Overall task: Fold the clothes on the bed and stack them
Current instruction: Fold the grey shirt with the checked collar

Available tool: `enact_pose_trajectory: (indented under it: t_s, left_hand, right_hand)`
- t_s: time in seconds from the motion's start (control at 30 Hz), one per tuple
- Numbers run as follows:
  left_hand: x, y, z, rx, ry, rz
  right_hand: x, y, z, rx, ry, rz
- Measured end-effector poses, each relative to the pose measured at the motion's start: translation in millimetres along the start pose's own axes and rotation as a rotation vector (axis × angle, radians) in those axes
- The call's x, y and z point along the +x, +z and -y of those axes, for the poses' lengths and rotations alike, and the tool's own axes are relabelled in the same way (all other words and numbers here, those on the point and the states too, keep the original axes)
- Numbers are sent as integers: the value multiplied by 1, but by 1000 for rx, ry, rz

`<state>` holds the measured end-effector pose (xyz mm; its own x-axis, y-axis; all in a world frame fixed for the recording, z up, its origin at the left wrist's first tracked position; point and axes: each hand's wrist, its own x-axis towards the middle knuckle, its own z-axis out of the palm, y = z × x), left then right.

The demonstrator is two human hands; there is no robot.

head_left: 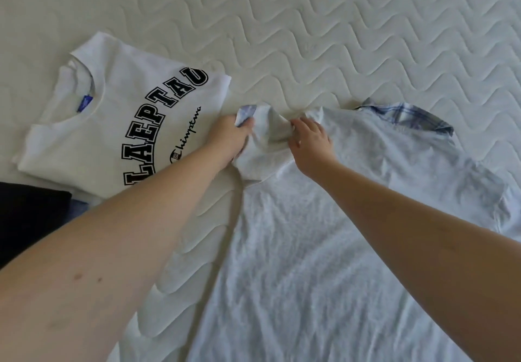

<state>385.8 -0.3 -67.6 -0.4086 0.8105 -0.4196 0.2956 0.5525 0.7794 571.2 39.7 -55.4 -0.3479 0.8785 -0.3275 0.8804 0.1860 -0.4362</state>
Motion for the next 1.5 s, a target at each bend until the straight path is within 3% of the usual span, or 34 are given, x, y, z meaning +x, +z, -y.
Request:
enact_pose_trajectory:
  t_s: [0.07, 0.13, 0.23, 0.37, 0.43, 0.57, 0.67, 0.83, 0.93, 1.03, 1.13, 1.2, 1.3, 1.4, 1.5]
  left_hand:
    - [-13, -15, 4, -109, 39, -194]
    - [-24, -27, 11, -64, 88, -325]
    - [-29, -35, 28, -30, 74, -328]
    - [-27, -35, 36, 152, 10, -317]
    - [-26, -35, 37, 97, -45, -264]
    - [-26, -31, 46, -178, -202, 44]
    - [-35, -35, 53, -202, -110, 191]
    - [-57, -52, 64, -48, 164, 366]
    - [-64, -56, 72, 312, 276, 409]
    - [-70, -48, 82, 834, 424, 319]
    - [-77, -42, 77, 993, 679, 155]
    - [-79, -40, 73, 981, 773, 41]
    - [-79, -38, 68, 870, 731, -31]
    - [-84, -45, 68, 700, 606, -114]
    - [-91, -57, 75, 527, 395, -149]
  right_hand:
    - [0, -1, 1, -9, 0, 8]
    - [1, -1, 4, 9, 11, -13]
    - [7, 2, 10, 34, 41, -26]
    - [17, 9, 10, -98, 64, 98]
    - [23, 10, 6, -164, 52, 111]
    - [34, 12, 5, -230, -55, 53]
    - [40, 17, 11, -279, -133, 103]
    - [43, 16, 18, -242, -126, 34]
    - [43, 20, 37, -98, -204, -4]
    - [44, 26, 58, -75, -286, 69]
    - [48, 31, 71, -171, -330, 190]
    - [50, 36, 77, -294, -340, 248]
    - [50, 37, 84, -396, -245, 191]
    - [56, 27, 92, -114, -126, -40]
    - [65, 17, 99, 129, -114, -153]
